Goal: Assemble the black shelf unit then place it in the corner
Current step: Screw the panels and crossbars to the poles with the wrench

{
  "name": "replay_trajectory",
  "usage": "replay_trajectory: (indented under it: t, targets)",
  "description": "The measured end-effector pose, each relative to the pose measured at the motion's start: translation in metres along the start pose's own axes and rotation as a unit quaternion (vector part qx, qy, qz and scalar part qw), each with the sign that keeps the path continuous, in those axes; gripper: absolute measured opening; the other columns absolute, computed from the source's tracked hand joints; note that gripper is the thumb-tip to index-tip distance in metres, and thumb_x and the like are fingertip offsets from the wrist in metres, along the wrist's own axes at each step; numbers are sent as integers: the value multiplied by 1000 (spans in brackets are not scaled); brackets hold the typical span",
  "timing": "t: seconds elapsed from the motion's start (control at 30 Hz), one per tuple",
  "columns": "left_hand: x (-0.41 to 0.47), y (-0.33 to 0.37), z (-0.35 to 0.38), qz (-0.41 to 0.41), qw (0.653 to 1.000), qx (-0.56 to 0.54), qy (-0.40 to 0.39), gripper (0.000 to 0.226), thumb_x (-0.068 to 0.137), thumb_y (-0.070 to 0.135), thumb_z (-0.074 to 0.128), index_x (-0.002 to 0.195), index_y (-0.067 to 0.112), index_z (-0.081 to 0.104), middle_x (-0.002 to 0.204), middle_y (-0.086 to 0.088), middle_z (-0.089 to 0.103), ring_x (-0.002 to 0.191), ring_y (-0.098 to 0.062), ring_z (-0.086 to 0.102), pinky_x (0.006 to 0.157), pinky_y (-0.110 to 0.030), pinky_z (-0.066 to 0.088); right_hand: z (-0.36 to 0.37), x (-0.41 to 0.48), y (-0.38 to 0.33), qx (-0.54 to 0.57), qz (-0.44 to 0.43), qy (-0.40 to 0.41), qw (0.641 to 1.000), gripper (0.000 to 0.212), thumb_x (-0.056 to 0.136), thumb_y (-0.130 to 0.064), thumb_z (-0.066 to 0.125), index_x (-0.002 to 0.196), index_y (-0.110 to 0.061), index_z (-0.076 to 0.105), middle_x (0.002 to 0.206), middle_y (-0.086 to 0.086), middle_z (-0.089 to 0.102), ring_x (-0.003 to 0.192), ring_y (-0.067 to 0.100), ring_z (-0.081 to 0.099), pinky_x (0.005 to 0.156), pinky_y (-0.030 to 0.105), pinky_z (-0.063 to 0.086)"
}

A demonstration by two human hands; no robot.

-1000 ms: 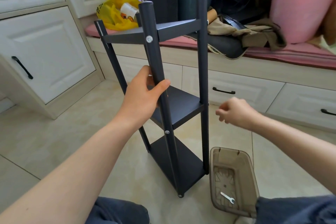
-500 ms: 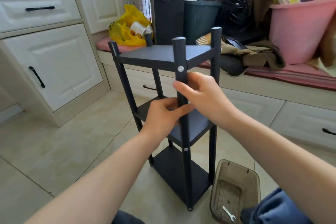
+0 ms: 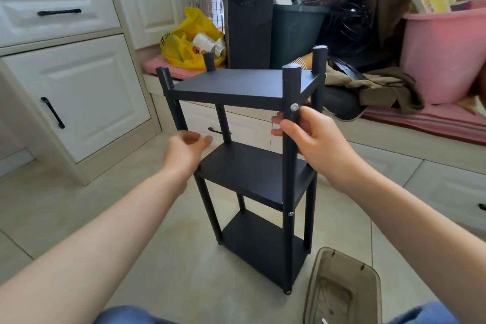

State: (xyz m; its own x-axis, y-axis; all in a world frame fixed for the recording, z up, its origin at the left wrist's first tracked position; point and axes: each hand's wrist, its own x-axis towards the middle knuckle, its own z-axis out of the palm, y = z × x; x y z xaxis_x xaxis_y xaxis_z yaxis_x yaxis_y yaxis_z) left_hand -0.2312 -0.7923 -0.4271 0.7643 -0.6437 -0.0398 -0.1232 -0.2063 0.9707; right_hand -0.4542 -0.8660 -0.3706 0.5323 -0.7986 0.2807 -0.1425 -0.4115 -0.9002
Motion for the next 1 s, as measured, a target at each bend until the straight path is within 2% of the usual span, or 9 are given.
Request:
replay_trajectory:
  t: [0.17, 0.3, 0.37, 0.43, 0.5, 0.57, 0.73, 0.9, 1.0]
  targets:
    - [50, 13, -11, -13, 996, -10, 91, 64, 91, 37, 74, 138, 15, 37, 139, -9, 49, 119, -25, 50, 93, -38, 38, -7, 31, 3, -20, -6, 6, 1000, 10, 103, -18, 49, 108, -21, 58, 110, -9, 70, 93, 3, 71, 97, 40, 55]
    - [87, 24, 1, 8, 998, -30, 60, 71, 95, 54, 62, 148, 15, 37, 148, -7, 50, 134, -29, 48, 112, -43, 35, -17, 65, 13, -14, -12, 35, 999, 15, 105, -13, 44, 111, -17, 57, 101, -7, 70, 86, 6, 69, 92, 40, 56]
    - [103, 28, 10, 34, 998, -42, 42, 59, 97, 54, 57, 141, 17, 46, 136, -7, 60, 124, -27, 59, 113, -49, 40, -23, 85, 21, -10, -23, 50, 998, 15, 105, -12, 43, 108, -15, 57, 92, -5, 67, 77, 6, 64, 82, 34, 57]
    - [117, 25, 17, 73, 995, -55, 39, 30, 101, 47, 54, 120, 23, 57, 108, -2, 68, 99, -18, 70, 102, -46, 51, -28, 103, 29, -3, -38, 65, 997, 14, 104, -11, 42, 103, -9, 56, 84, -2, 64, 68, 6, 58, 69, 25, 54]
    - [136, 19, 24, 105, 991, -73, 41, 15, 104, 39, 54, 100, 25, 59, 80, 5, 64, 70, -7, 67, 84, -38, 58, -32, 124, 40, 2, -50, 85, 995, 15, 104, -12, 44, 96, -7, 55, 74, 0, 58, 61, 6, 53, 58, 19, 47]
    - [155, 15, 32, 123, 988, -81, 41, 15, 105, 35, 53, 95, 25, 58, 64, 10, 56, 57, -7, 58, 69, -34, 57, -35, 146, 50, 0, -54, 98, 994, 16, 103, -14, 46, 89, -8, 52, 68, 4, 54, 59, 10, 49, 55, 20, 44]
    - [175, 37, 42, 130, 988, -53, 58, 16, 103, 33, 52, 89, 26, 55, 59, 10, 54, 52, -8, 52, 66, -42, 47, -47, 187, 53, 6, -11, 86, 996, 18, 102, -17, 49, 88, -6, 52, 66, 6, 53, 61, 17, 48, 58, 29, 44]
    - [181, 108, 25, 124, 991, -23, 44, 20, 102, 30, 54, 83, 24, 51, 57, 12, 54, 52, -8, 50, 68, -44, 43, -70, 215, 13, 26, 49, 62, 997, 21, 103, -15, 47, 93, 3, 51, 67, 4, 54, 62, 13, 49, 58, 21, 44]
    - [179, 163, 11, 113, 993, -2, 34, 27, 103, 26, 55, 78, 20, 49, 56, 10, 52, 57, -17, 49, 68, -42, 41, -86, 228, -27, 32, 77, 47, 995, 21, 103, -13, 46, 94, 4, 51, 69, 6, 55, 64, 15, 50, 61, 21, 43]
